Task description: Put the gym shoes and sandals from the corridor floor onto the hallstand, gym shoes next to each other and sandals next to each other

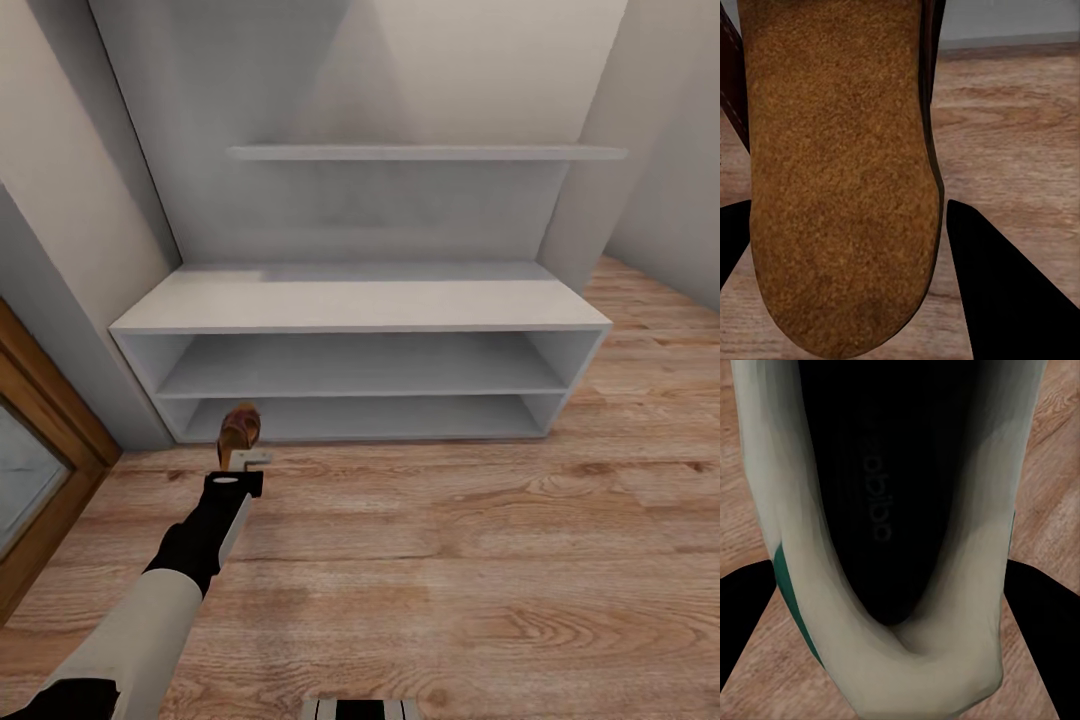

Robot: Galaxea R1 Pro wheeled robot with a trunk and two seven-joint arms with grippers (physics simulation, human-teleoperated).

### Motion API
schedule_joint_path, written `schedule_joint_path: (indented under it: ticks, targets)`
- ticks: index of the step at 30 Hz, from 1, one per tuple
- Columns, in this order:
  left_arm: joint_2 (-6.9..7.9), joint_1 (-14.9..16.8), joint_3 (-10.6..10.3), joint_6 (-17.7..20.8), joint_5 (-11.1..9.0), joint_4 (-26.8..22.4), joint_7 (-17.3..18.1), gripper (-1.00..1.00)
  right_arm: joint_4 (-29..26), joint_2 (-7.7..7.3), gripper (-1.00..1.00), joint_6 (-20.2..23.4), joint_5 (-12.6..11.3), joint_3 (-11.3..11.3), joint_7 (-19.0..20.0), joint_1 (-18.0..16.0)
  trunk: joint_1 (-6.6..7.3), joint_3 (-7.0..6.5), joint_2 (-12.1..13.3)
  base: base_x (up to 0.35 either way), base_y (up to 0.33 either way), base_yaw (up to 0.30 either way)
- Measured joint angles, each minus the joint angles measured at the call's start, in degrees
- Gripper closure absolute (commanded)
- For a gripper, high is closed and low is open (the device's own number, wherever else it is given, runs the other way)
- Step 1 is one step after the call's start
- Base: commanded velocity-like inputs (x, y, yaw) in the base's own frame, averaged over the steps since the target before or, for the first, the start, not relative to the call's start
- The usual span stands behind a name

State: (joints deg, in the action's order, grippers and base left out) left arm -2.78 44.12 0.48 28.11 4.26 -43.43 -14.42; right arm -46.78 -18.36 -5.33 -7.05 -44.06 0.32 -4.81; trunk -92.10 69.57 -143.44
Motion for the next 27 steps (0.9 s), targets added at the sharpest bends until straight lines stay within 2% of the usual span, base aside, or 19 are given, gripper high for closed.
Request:
schedule_joint_path:
  ticks: [9, 27]
  targets:
    - [-0.08, -0.01, 0.0, 0.24, 0.01, -1.18, -0.01, 1.0, -0.02, 0.0, 1.0, -0.07, 0.01, -0.08, 0.06, 0.0, 0.0, -0.12, 0.0, 0.0, 0.0, 0.0]
    - [-0.14, -0.34, -0.06, 0.14, -0.02, -1.28, 0.0, 1.0, -0.01, 0.0, 1.0, -0.09, 0.0, -0.09, 0.03, 0.0, 0.0, -1.61, 0.0, 0.0, 0.0, 0.0]
